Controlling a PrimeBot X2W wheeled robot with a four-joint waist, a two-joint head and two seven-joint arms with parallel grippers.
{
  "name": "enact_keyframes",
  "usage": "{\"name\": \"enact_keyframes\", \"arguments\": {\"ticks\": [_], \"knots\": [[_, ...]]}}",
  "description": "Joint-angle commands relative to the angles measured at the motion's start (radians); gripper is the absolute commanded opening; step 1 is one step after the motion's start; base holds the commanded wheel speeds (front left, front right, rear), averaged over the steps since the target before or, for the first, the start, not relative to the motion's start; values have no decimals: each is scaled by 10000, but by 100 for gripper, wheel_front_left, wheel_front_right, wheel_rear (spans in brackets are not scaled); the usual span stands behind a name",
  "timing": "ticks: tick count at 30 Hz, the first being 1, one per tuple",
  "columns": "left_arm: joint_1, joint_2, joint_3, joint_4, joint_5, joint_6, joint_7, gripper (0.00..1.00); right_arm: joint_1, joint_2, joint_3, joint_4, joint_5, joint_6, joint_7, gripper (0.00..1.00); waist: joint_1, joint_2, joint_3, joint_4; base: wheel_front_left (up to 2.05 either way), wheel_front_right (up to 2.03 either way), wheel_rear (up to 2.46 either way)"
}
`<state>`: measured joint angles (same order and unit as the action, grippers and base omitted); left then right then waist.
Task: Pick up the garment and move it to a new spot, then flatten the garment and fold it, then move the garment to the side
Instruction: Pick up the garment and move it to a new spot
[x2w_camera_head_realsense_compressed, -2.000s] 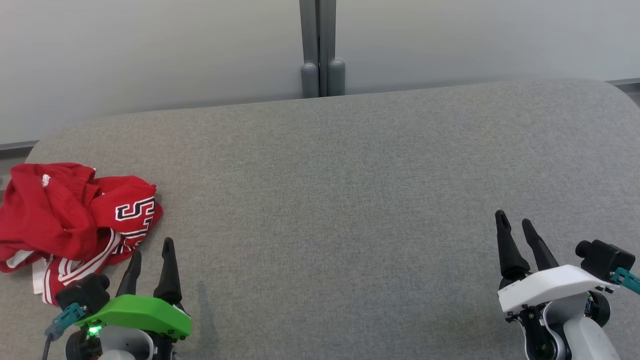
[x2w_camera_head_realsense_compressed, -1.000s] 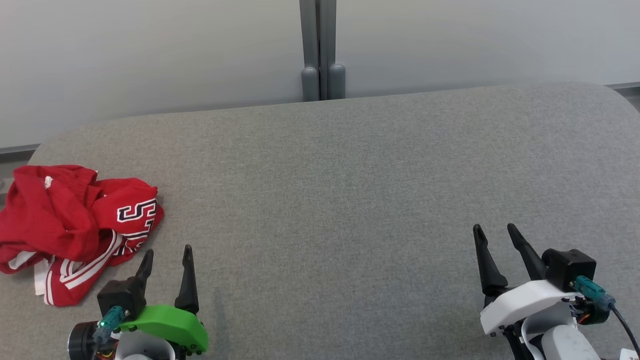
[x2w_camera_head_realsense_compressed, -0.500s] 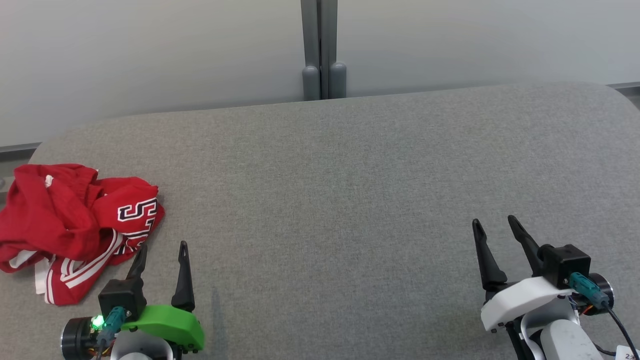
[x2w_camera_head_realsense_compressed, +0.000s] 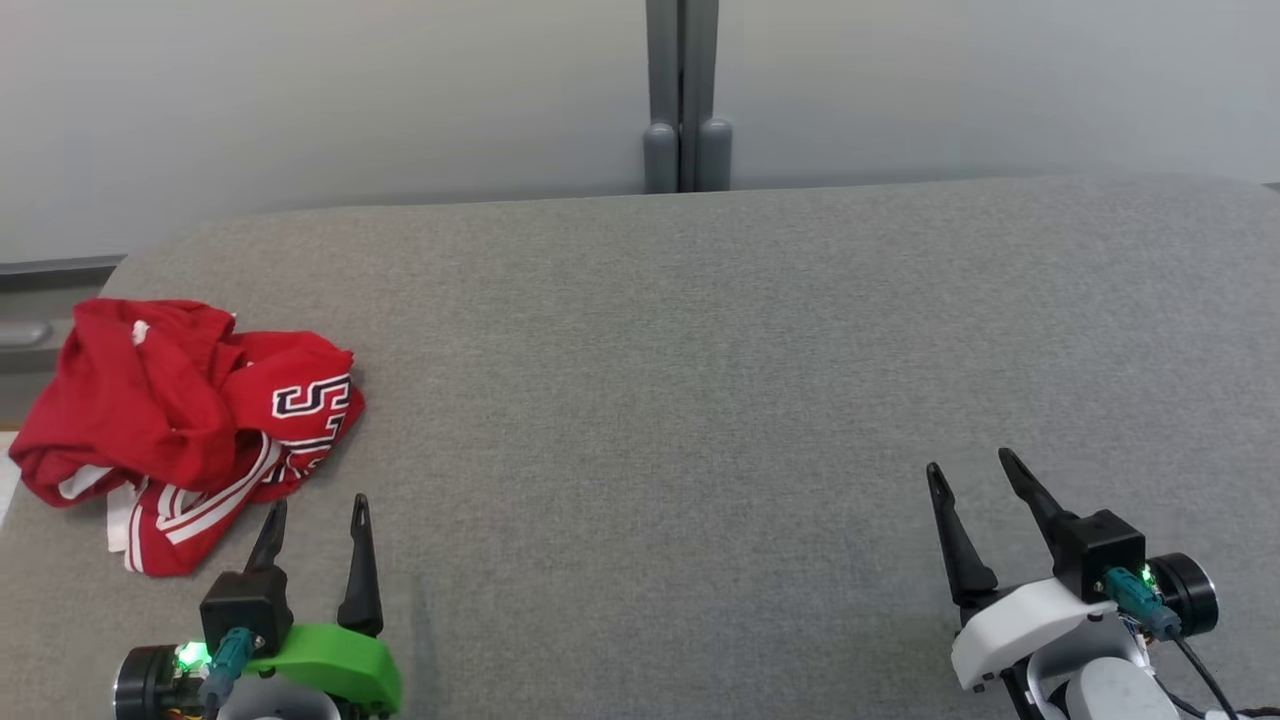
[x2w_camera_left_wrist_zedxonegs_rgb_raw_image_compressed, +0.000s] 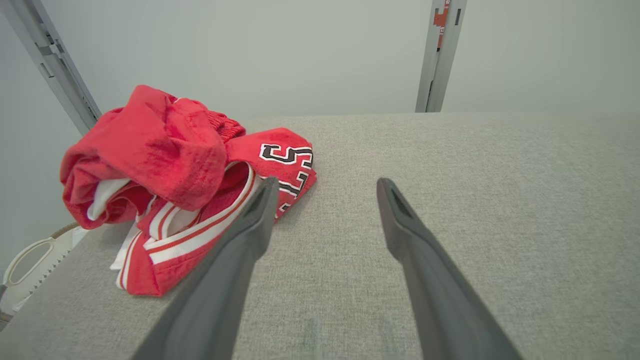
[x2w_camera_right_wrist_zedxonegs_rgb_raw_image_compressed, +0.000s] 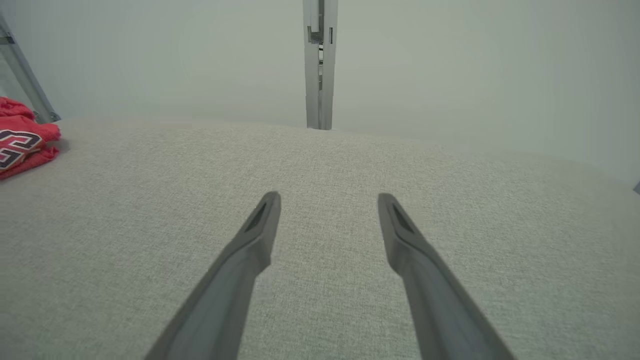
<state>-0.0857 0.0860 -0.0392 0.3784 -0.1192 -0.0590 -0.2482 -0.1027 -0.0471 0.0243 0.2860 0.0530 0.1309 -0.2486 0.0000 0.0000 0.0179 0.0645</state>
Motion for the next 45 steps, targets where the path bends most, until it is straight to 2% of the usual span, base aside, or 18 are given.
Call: {"name": "enact_keyframes", "arguments": {"ticks": [1,13,21,28,35,39,45], "knots": [[141,13,115,41,197,-54,-99,100,62,-52,56,-14,-212,-3,-90,100,0,0,206,545,0,0,0],[99,-102,1264,384,451,-177,-166,100,-459,-56,805,335,-307,-5,-180,100,0,0,673,2925,0,0,0],[252,-218,2157,592,242,-243,-166,100,-693,-63,1317,461,-214,-5,-180,100,0,0,759,3823,0,0,0],[169,-280,2672,759,140,-423,-166,100,-847,-63,1615,572,-147,-5,-180,100,0,0,888,4071,0,0,0],[-654,-224,2569,1178,-479,-724,-166,100,-1045,-63,1744,543,-282,-5,-180,100,0,0,1317,3912,0,0,0],[-1445,241,1929,1247,-1300,-729,-166,100,-1273,-65,1728,572,-488,-5,-180,100,0,0,1703,3679,0,0,0],[-2951,1488,859,1577,-2684,-733,-166,100,-1561,-60,1761,474,-714,-5,-180,100,0,0,2325,3274,0,0,0]]}}
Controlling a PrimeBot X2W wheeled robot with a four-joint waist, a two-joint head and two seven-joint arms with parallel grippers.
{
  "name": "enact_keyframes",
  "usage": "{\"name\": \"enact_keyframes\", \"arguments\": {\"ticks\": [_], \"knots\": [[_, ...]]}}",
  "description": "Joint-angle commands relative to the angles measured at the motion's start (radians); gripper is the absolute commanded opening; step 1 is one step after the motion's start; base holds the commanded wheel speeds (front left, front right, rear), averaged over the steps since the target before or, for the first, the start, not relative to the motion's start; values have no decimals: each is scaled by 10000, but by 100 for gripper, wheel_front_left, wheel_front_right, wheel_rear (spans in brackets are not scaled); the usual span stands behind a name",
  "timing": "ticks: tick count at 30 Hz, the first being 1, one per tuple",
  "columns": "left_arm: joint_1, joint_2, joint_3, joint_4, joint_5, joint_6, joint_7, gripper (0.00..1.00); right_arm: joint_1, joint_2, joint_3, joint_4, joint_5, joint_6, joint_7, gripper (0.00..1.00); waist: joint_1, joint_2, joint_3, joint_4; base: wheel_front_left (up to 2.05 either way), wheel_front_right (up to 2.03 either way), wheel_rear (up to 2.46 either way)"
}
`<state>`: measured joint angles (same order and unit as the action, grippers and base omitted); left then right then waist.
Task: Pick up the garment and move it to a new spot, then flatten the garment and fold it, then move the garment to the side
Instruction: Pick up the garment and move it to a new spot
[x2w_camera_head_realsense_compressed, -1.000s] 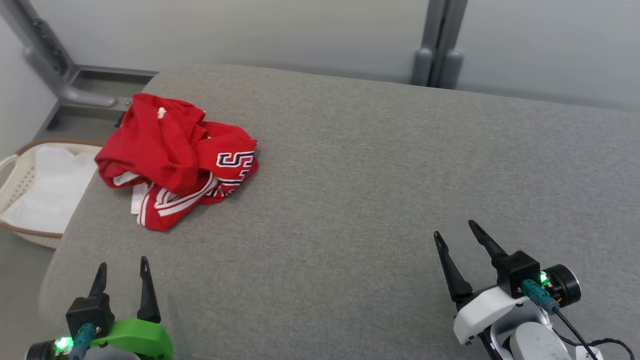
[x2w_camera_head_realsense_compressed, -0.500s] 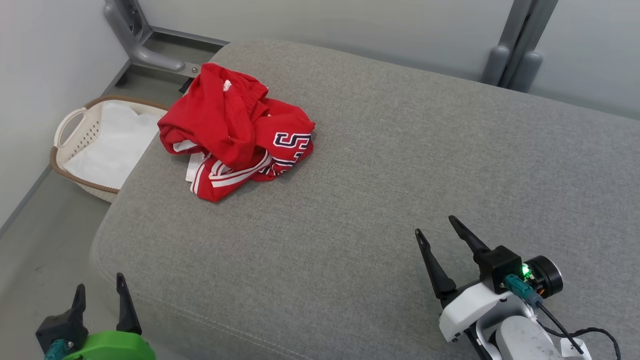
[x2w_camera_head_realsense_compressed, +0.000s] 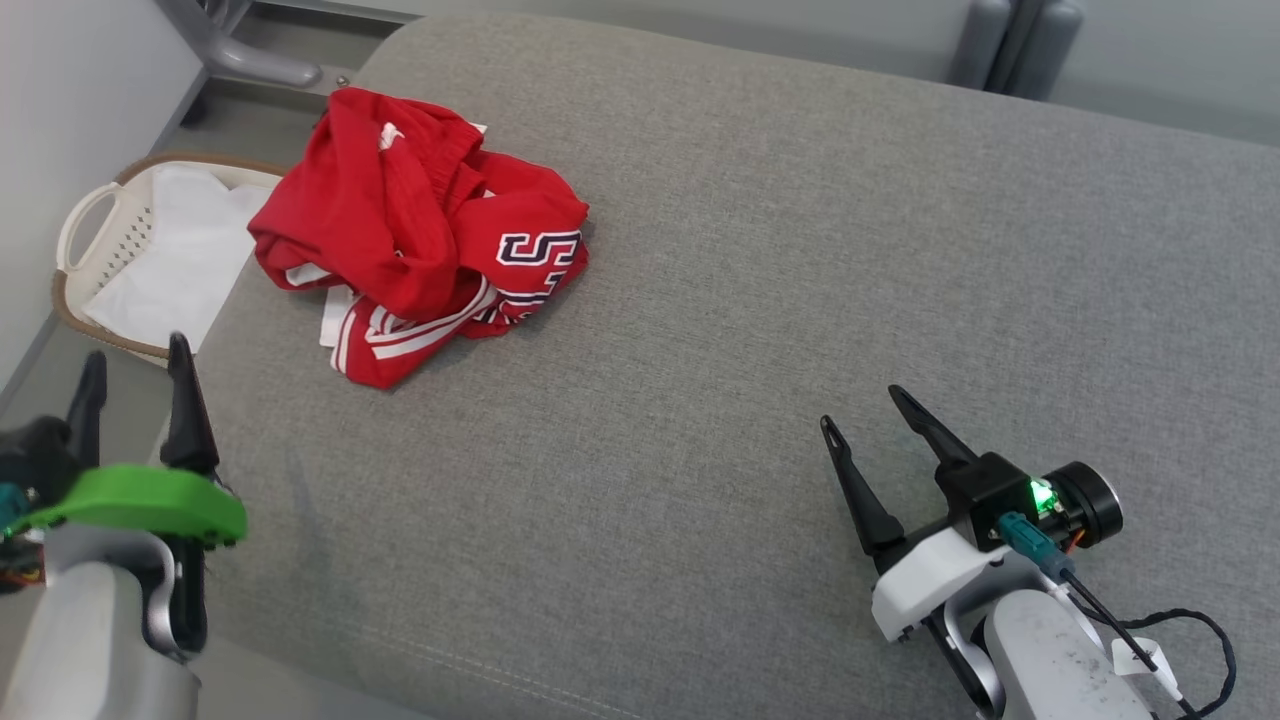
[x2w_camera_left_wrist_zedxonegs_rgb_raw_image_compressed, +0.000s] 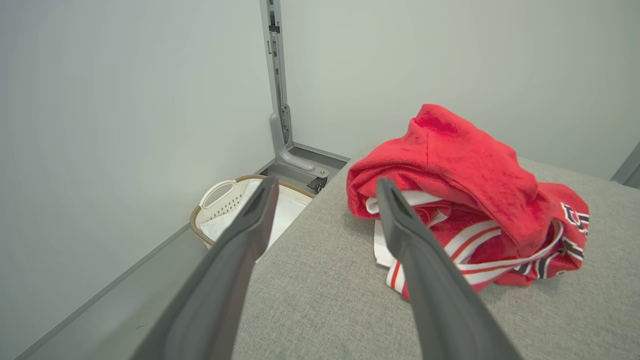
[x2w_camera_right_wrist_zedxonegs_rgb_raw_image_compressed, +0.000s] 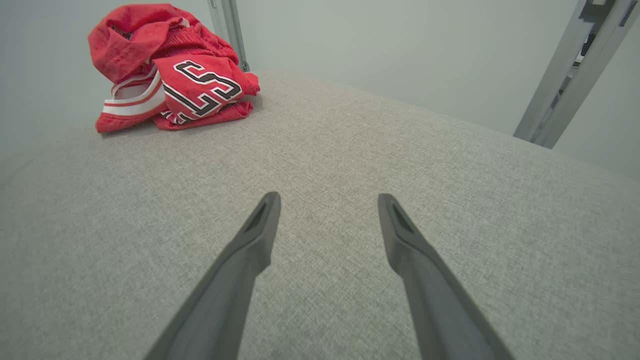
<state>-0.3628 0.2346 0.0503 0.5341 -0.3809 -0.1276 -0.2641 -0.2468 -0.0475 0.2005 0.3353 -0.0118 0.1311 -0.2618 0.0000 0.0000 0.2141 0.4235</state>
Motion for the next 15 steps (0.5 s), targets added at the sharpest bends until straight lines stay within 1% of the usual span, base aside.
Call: {"name": "enact_keyframes", "arguments": {"ticks": [1,3,5,9,12,15], "knots": [[-429,189,-227,97,-330,-47,-5,100,-172,-58,14,-28,-107,-6,-48,100,0,0,446,-373,0,0,0],[-1005,691,-732,371,-944,-47,-7,100,-275,-56,72,-40,-151,-6,-48,100,0,0,655,-542,0,0,0],[-1479,1040,-1184,613,-1502,-46,-5,100,-389,-55,119,-61,-188,-6,-48,100,0,0,838,-698,0,0,0],[-2554,1923,-2453,1262,-2803,-44,-7,100,-600,-56,318,-116,-236,-6,-48,100,0,0,1204,-1088,0,0,0],[-3261,2372,-3384,1670,-3804,-44,56,100,-769,-57,397,-136,-253,-6,-48,100,0,0,1458,-1377,0,0,0],[-3935,2854,-4284,1840,-4886,-45,353,100,-907,-57,442,-200,-251,-6,-48,100,0,0,1748,-1666,0,0,0]]}}
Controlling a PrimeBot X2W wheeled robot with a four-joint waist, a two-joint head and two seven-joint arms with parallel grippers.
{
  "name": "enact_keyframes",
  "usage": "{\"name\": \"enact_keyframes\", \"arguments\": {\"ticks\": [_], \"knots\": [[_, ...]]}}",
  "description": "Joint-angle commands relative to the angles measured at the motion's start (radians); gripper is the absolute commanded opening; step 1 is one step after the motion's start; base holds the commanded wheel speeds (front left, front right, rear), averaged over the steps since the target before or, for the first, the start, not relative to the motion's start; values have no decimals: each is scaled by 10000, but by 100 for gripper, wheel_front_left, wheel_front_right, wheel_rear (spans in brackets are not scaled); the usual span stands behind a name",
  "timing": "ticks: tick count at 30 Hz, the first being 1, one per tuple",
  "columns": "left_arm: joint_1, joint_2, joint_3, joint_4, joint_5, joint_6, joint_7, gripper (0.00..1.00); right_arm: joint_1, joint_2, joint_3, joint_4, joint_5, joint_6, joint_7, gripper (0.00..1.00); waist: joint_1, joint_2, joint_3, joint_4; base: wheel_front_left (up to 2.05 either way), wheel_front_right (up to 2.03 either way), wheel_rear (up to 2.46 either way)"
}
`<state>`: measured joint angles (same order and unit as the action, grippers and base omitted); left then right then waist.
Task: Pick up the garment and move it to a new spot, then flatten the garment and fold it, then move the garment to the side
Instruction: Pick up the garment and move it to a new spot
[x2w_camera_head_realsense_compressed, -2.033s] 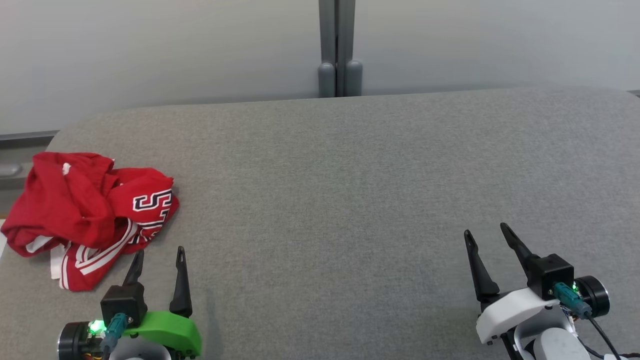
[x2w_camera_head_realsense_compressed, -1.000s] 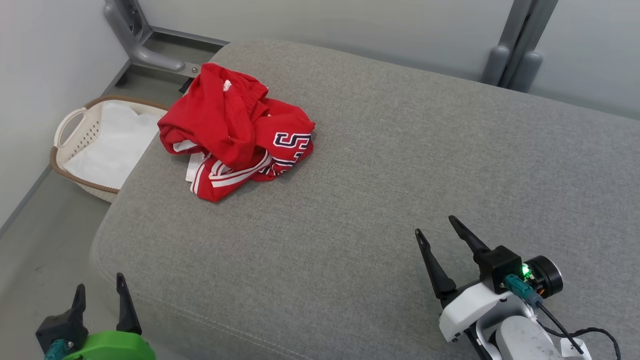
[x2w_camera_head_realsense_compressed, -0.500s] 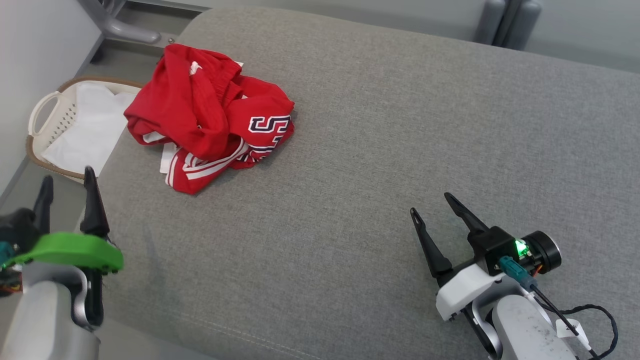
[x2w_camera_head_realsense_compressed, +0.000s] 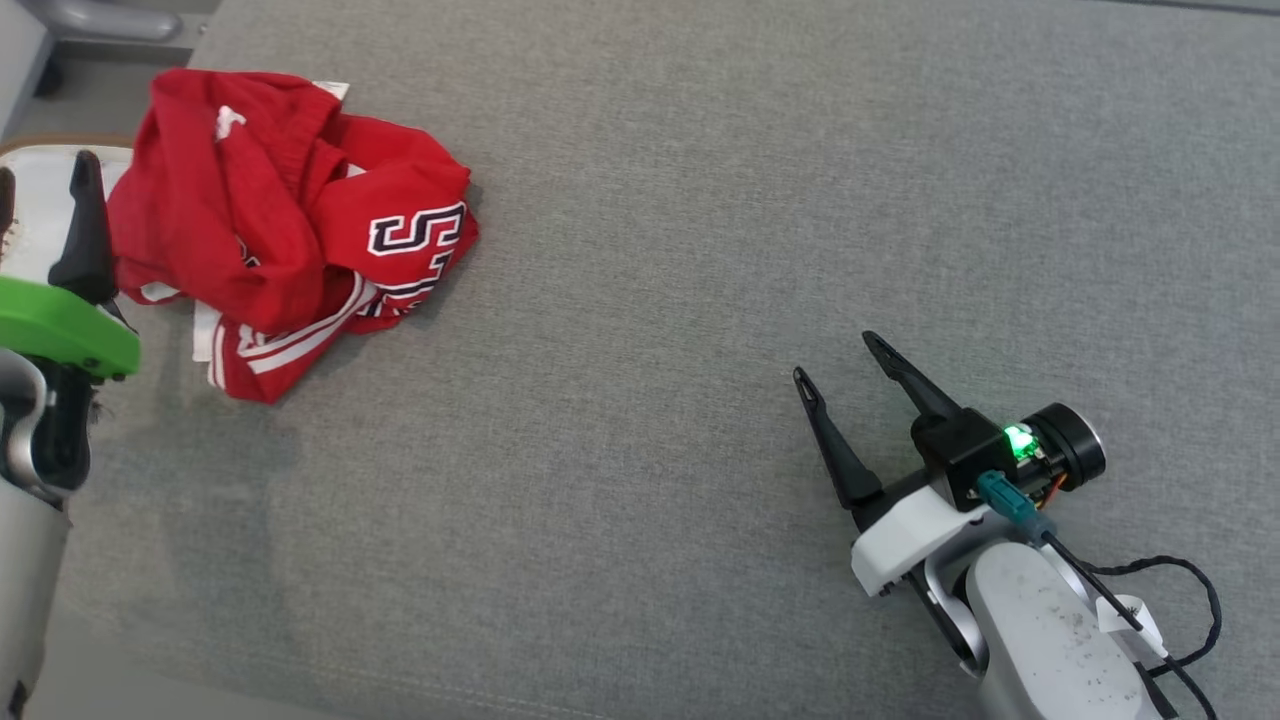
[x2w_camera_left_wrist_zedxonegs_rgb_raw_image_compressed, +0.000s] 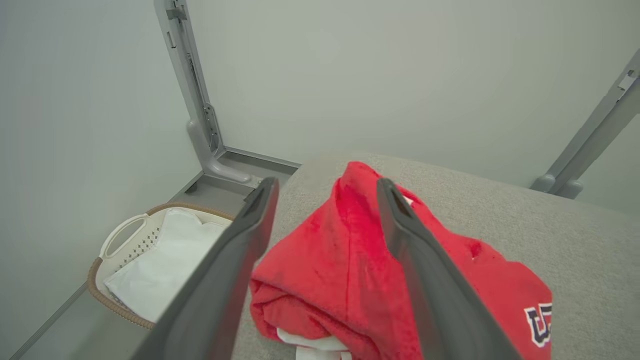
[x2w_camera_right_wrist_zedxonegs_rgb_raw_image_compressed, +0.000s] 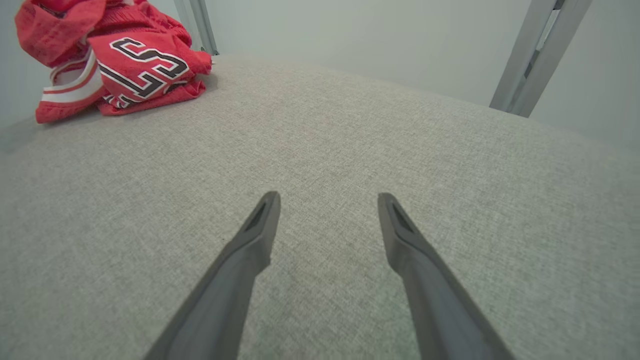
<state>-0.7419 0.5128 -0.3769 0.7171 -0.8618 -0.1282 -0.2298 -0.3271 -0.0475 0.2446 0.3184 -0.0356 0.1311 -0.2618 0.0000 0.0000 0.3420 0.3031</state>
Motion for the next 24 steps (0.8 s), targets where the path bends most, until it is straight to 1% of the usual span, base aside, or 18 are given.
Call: {"name": "enact_keyframes", "arguments": {"ticks": [1,3,5,9,13,17,18,19,24], "knots": [[-301,224,-256,22,-317,-39,116,100,-152,-55,19,-61,-10,-6,-48,100,0,0,560,-550,0,0,0],[-653,441,-800,-7,-1071,-38,464,100,-206,-53,35,-96,2,-6,-48,100,0,0,743,-720,0,0,0],[-984,694,-1257,-11,-1596,-38,692,100,-274,-53,39,-111,-11,-6,-48,100,0,0,903,-850,0,0,0],[-1397,983,-1975,282,-2441,-36,1184,100,-367,-53,71,-148,34,-6,-48,100,0,0,1162,-1090,0,0,0],[-1634,1174,-2524,987,-2944,-35,1727,100,-405,-61,110,-171,93,-6,-41,100,0,0,1334,-1296,0,0,0],[-1857,1224,-2797,1557,-3155,-35,1549,100,-427,-80,161,-191,207,-10,-27,100,0,0,1396,-1457,0,0,0],[-1846,1200,-2887,1613,-3208,-35,1482,73,-411,-83,142,-200,219,-10,-27,100,0,0,1384,-1471,0,0,0],[-1864,1217,-2978,1661,-3192,-35,1275,0,-373,-84,124,-207,240,-10,-25,100,0,0,1345,-1479,0,0,0],[-1901,1247,-3509,1785,-3278,-35,911,0,-176,-67,84,-161,318,-10,-27,100,0,0,925,-1462,0,0,0]]}}
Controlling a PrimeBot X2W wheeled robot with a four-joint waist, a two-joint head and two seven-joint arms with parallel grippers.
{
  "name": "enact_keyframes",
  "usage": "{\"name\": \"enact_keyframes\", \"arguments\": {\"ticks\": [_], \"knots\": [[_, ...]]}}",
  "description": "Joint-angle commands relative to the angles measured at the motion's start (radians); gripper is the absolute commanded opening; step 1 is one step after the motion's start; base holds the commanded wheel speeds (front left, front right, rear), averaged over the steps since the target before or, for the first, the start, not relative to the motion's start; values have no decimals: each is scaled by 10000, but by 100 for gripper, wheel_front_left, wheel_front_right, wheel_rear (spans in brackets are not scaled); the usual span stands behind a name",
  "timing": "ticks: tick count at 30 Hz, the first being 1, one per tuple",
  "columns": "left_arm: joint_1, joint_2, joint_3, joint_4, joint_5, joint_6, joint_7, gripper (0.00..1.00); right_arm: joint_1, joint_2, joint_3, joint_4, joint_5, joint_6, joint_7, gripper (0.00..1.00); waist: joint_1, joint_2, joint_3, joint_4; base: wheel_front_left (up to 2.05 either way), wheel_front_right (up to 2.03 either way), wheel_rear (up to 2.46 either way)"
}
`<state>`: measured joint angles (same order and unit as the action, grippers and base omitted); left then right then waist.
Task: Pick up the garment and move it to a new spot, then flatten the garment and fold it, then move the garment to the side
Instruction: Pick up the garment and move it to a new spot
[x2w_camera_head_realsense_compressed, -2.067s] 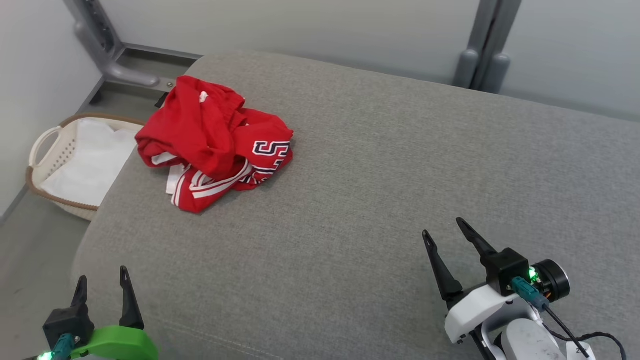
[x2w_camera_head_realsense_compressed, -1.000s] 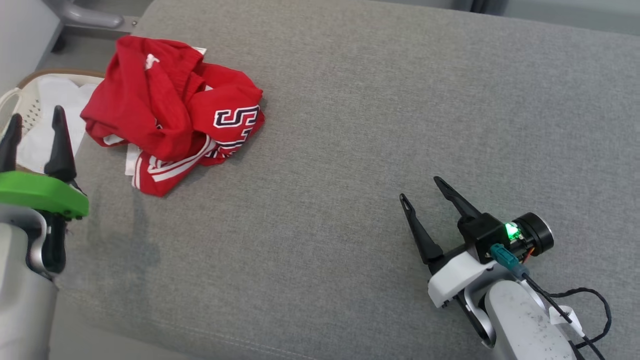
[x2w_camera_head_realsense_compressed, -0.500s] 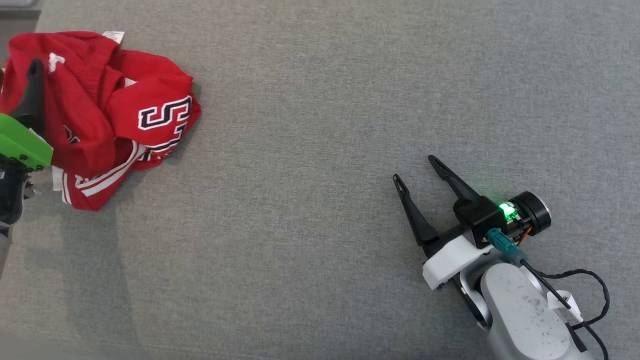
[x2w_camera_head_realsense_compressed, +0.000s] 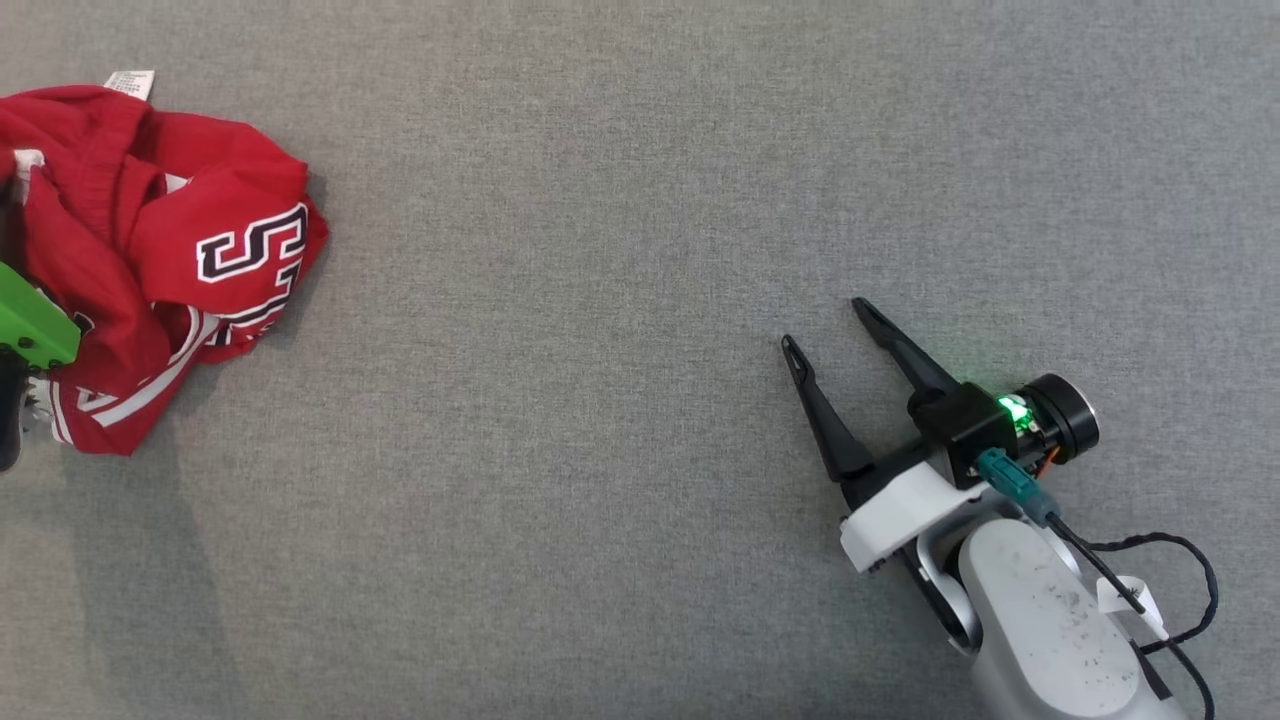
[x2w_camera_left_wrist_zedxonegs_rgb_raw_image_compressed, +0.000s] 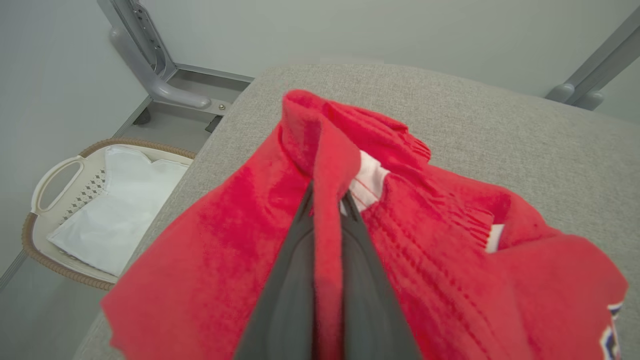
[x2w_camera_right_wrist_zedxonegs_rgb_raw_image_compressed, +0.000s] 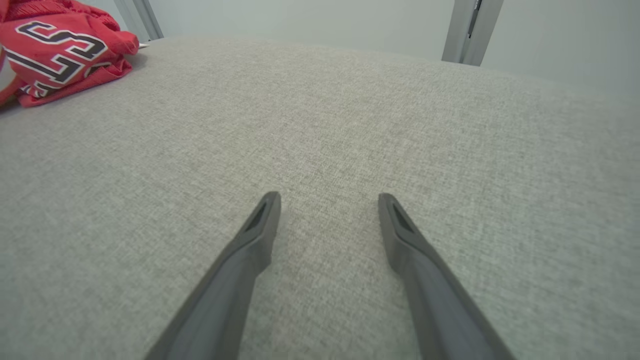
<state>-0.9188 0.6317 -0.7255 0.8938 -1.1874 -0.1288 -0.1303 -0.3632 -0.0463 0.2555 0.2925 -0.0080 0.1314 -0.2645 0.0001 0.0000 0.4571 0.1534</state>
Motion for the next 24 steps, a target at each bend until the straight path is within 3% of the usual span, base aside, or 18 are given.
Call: {"name": "enact_keyframes", "arguments": {"ticks": [1,7,15,24], "knots": [[-232,115,-121,-4,69,-30,-309,0,214,-74,-20,102,99,-13,0,100,-1,0,-358,31,0,0,0],[-691,223,-534,-369,451,-30,-1191,0,515,-62,-7,87,375,-13,-3,100,-1,0,-1306,-118,0,0,0],[-1280,42,-496,-1885,1020,-30,-1357,0,1166,-61,-87,-25,802,-13,-3,100,-1,0,-2343,-766,0,0,0],[-634,-997,105,-4125,1652,-30,-1341,0,1736,-58,-333,-232,1054,-13,-3,100,-1,0,-2744,-1966,0,0,0]]}}
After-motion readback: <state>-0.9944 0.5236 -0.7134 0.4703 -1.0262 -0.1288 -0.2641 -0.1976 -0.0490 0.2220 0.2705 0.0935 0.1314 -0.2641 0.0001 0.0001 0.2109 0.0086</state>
